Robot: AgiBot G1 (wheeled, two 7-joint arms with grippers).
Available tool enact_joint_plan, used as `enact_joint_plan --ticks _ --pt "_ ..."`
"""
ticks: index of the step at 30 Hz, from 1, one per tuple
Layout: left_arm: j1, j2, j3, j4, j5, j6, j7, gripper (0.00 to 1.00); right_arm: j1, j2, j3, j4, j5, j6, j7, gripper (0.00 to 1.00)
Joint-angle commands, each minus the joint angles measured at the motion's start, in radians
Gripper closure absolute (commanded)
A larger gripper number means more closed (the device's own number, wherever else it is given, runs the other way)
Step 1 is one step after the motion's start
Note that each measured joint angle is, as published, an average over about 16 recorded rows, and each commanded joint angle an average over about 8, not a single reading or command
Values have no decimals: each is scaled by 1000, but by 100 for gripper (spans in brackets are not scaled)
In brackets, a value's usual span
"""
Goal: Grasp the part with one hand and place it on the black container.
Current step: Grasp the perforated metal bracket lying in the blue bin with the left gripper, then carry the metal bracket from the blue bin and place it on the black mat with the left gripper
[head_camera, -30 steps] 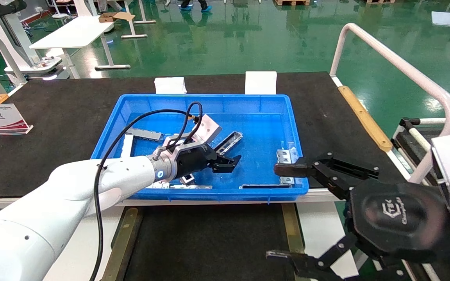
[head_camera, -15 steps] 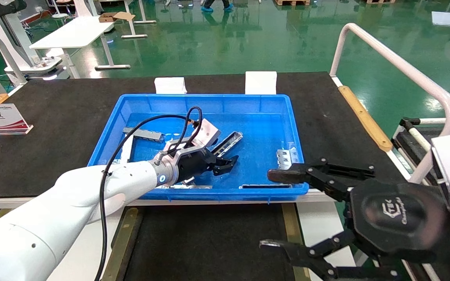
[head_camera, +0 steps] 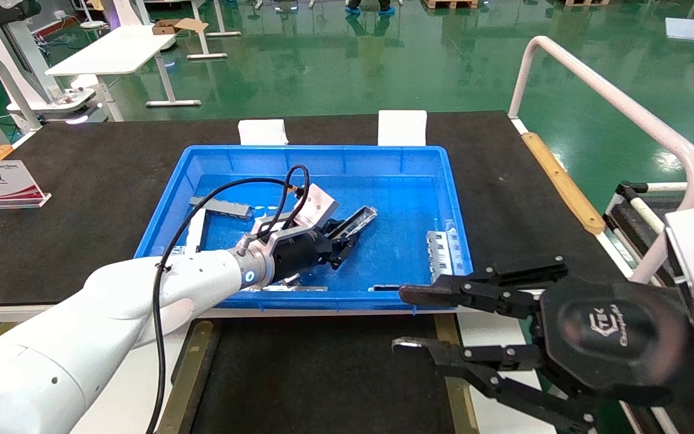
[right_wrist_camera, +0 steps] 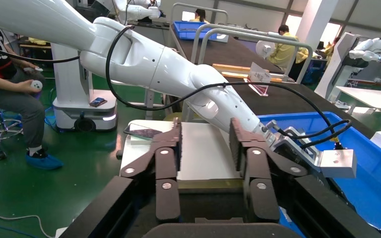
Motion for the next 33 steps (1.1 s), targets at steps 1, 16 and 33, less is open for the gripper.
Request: enact_joint_plan --ticks 1,16,33 --pt "0 0 9 2 -14 -2 3 100 0 0 0 0 0 0 0 100" --pt "-68 -36 -24 5 -142 149 139 100 0 0 -1 0 1 0 -1 100" --pt "-26 -389 -114 -338 -305 669 220 100 0 1 -2 0 1 1 -1 100"
